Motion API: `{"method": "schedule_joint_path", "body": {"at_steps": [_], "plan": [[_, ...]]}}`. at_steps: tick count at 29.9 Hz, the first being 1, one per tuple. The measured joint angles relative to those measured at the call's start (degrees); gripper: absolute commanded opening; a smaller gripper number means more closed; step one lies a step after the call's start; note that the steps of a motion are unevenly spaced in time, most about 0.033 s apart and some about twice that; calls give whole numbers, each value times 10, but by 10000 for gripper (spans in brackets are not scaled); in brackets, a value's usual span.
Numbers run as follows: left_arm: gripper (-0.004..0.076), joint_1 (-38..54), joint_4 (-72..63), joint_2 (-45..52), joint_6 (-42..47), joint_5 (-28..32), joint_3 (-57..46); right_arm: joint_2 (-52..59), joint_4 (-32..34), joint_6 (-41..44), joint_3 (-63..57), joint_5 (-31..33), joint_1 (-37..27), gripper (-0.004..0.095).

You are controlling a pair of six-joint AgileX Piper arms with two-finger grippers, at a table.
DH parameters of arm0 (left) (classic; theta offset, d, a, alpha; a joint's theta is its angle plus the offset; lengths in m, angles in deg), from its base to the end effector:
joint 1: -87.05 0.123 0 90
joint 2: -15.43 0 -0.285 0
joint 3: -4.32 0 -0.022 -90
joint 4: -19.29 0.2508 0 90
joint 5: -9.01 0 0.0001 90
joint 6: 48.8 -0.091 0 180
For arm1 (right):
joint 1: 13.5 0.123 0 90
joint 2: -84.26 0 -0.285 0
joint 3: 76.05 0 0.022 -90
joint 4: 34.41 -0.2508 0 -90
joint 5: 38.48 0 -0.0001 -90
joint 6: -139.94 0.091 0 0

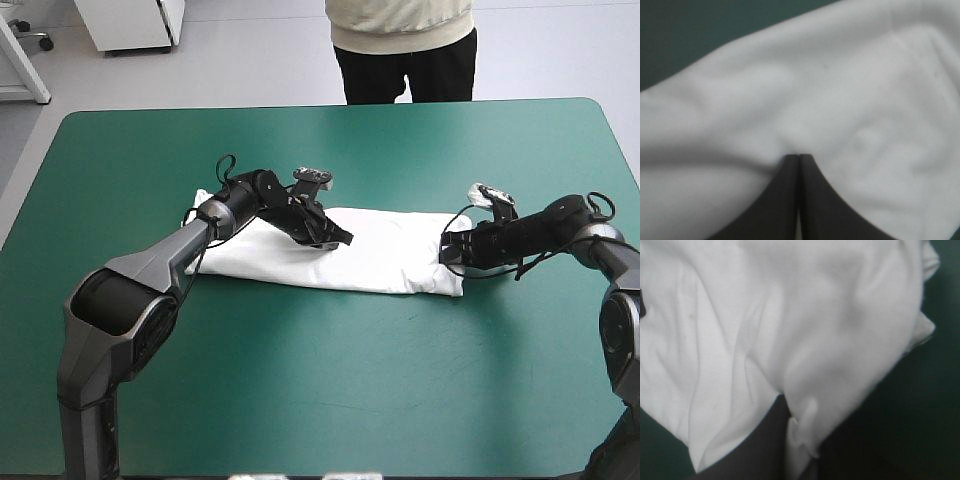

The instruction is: Fold the cloth

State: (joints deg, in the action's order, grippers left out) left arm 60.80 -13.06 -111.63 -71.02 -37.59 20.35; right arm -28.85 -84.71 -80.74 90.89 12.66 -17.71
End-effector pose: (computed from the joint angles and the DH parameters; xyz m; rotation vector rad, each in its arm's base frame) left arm 0.3897 -0.2317 0.2064 0.7110 2.6030 -0.6849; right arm 0.3497 0.0290 0.1846 -0.1074 2.7045 0.8726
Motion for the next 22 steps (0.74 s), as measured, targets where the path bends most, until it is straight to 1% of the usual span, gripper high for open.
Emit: {"method": "schedule_joint_path", "body": {"at_steps": [8, 17, 22], "plan": [[-9, 0, 9, 0, 0, 0, 1, 17, 2, -12, -8, -17, -2, 0], [-9, 0, 9, 0, 1, 5, 1, 95, 4, -32, -13, -35, -2, 0], [-9, -1, 9, 0, 0, 15, 1, 106, -10, -34, -11, -35, 1, 0]]}}
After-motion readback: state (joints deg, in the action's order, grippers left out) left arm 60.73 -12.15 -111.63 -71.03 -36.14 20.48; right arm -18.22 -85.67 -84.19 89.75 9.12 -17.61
